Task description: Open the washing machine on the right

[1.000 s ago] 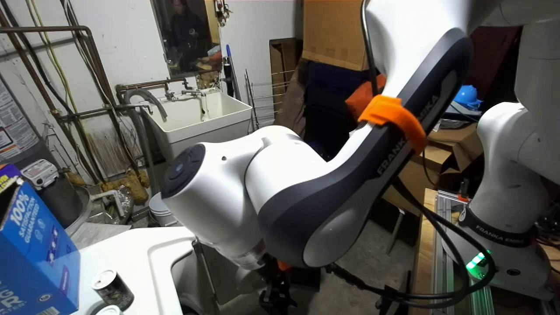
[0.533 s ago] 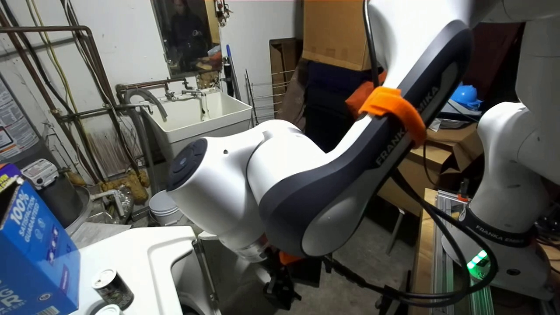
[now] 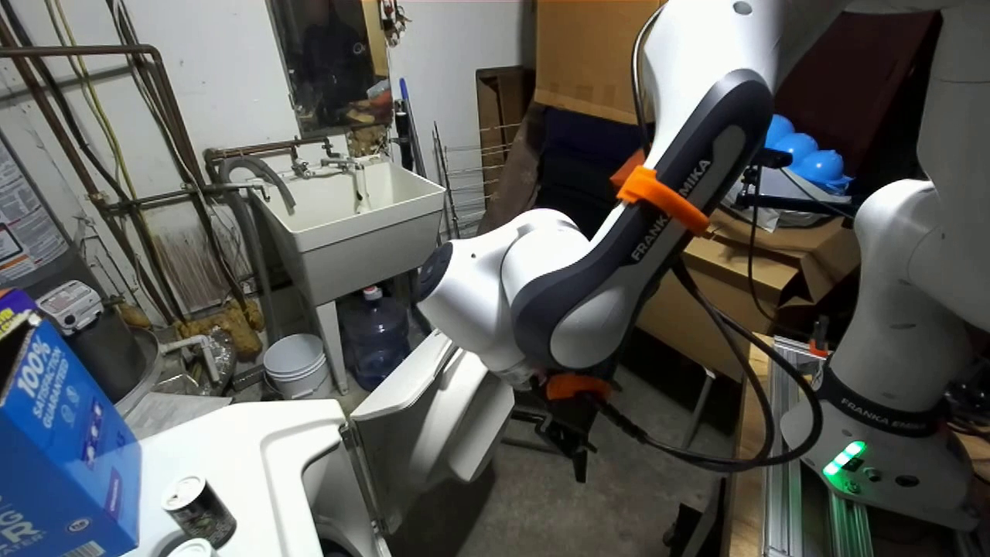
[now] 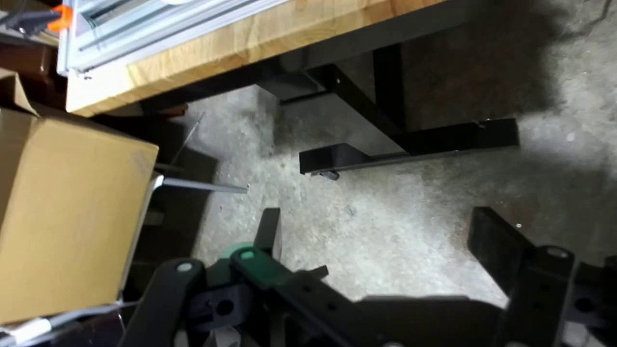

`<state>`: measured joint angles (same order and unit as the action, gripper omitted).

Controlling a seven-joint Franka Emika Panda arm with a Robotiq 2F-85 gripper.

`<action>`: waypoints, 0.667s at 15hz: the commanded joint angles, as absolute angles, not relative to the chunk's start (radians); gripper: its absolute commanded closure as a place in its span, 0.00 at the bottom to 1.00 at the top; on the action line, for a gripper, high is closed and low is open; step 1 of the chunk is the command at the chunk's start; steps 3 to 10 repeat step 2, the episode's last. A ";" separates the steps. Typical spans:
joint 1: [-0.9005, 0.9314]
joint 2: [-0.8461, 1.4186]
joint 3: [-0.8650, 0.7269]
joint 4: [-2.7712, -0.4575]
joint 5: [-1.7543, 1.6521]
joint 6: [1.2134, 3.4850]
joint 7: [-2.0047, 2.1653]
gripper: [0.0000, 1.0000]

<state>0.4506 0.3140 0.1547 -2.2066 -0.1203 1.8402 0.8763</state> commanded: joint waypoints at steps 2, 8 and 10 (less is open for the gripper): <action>0.386 0.274 0.176 -2.262 -0.112 1.839 0.898 0.00; 0.386 0.274 0.176 -2.262 -0.112 1.839 0.898 0.00; 0.386 0.274 0.176 -2.262 -0.112 1.839 0.898 0.00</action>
